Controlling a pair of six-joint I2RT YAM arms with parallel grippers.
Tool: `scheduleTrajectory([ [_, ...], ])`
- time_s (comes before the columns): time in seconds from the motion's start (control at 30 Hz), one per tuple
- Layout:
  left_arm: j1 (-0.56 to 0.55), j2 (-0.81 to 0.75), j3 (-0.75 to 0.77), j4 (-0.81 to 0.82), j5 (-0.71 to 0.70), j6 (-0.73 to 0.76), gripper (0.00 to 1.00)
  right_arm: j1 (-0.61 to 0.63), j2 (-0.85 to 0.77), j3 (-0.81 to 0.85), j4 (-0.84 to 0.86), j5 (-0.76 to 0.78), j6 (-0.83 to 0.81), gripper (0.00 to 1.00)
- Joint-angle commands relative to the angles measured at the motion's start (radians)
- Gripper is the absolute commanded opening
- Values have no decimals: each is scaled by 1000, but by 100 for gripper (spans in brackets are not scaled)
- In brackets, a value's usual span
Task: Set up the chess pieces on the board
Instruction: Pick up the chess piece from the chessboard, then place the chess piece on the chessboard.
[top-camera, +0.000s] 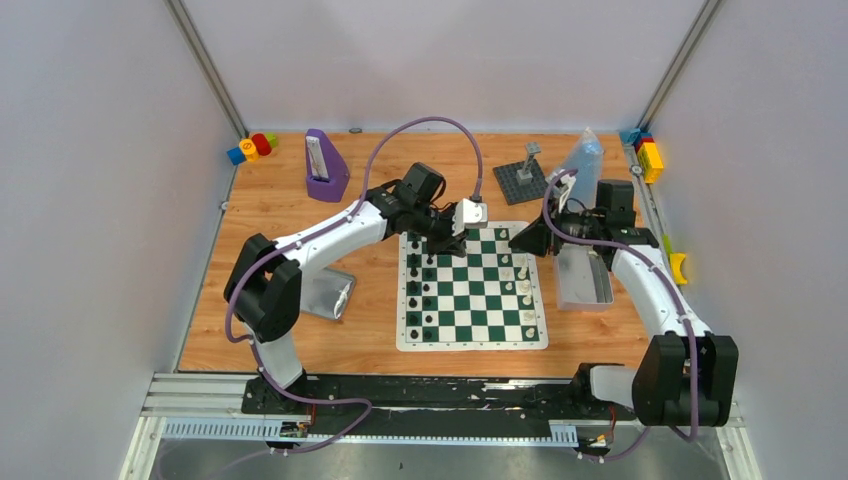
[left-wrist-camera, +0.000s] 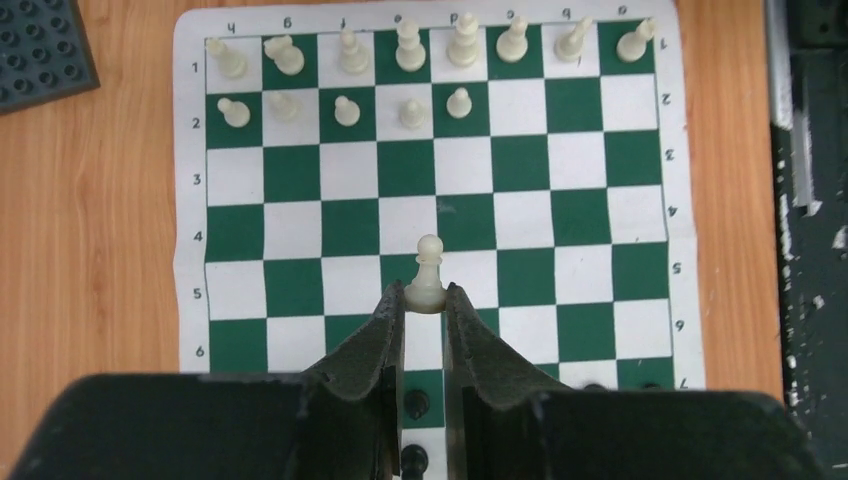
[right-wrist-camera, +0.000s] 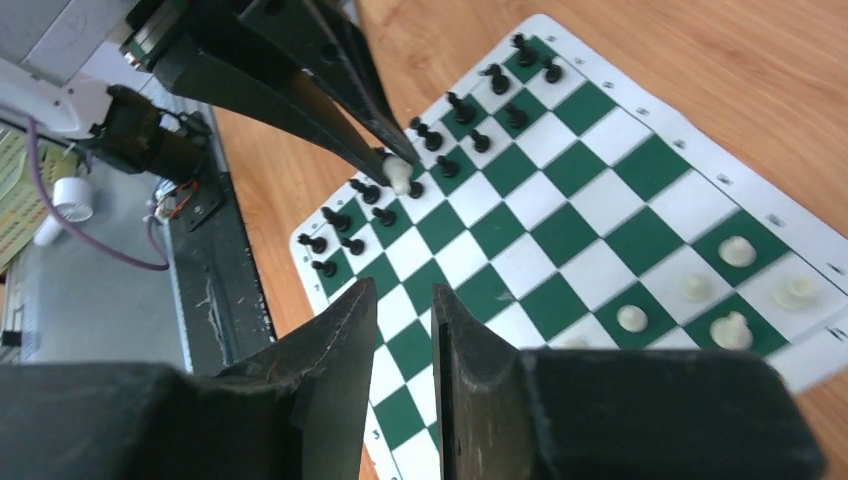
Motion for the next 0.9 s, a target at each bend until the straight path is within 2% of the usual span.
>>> scheduleTrajectory([
  [0.0, 0, -25, 40, 58, 127, -130, 11, 84, 13, 13, 4, -80, -40, 29],
  [0.27, 0, -24, 45, 103, 182, -219, 11, 183, 110, 78, 11, -61, -9, 34],
  [0.87, 0, -20, 53, 103, 210, -227, 11, 221, 159, 101, 31, -36, 10, 31],
])
